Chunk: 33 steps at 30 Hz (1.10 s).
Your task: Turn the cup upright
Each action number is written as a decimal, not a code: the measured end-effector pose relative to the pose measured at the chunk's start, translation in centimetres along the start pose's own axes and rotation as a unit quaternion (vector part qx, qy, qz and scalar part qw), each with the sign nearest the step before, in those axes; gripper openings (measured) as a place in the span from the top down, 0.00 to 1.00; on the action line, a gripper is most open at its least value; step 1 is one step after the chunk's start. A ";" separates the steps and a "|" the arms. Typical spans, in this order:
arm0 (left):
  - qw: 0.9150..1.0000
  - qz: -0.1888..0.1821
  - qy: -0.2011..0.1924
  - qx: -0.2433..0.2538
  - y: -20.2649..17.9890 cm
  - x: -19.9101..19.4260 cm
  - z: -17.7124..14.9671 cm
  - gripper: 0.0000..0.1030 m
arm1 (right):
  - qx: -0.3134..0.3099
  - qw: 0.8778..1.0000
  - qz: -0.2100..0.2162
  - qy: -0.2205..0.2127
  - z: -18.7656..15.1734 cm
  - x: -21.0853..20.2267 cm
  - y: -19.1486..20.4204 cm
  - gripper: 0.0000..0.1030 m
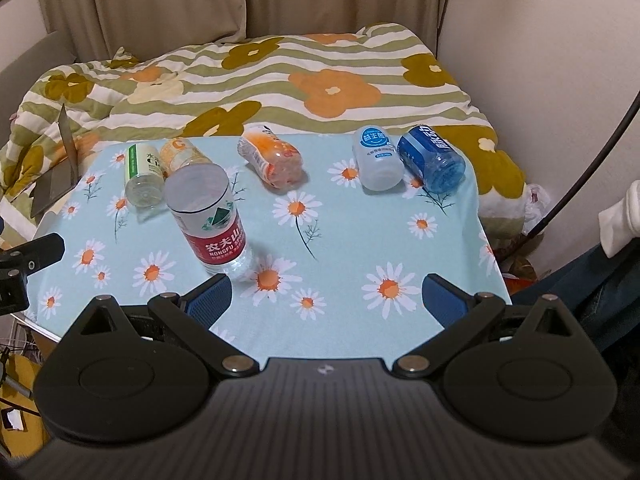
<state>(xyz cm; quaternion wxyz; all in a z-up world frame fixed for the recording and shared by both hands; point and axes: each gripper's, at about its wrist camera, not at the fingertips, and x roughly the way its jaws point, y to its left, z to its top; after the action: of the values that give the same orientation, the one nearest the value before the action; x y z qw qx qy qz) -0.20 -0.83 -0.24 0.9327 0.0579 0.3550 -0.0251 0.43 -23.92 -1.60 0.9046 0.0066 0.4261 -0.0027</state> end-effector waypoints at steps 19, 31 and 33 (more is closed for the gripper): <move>1.000 0.002 -0.008 0.003 0.2 -0.6 0.1 0.00 | 0.000 1.000 -0.001 0.000 -0.2 0.0 0.1 0.00; 1.000 -0.009 0.000 0.003 0.5 -0.7 0.2 0.00 | 0.000 1.000 -0.002 0.002 -0.4 0.1 0.3 0.00; 1.000 -0.011 0.001 0.002 0.5 -0.6 0.2 0.00 | 0.000 1.000 -0.004 0.002 -0.3 0.1 0.3 0.00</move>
<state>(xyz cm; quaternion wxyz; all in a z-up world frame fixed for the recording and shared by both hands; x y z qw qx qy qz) -0.44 -0.33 0.33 0.9320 0.0560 0.3563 -0.0358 0.26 -23.58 -1.92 0.9039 0.0050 0.4276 -0.0060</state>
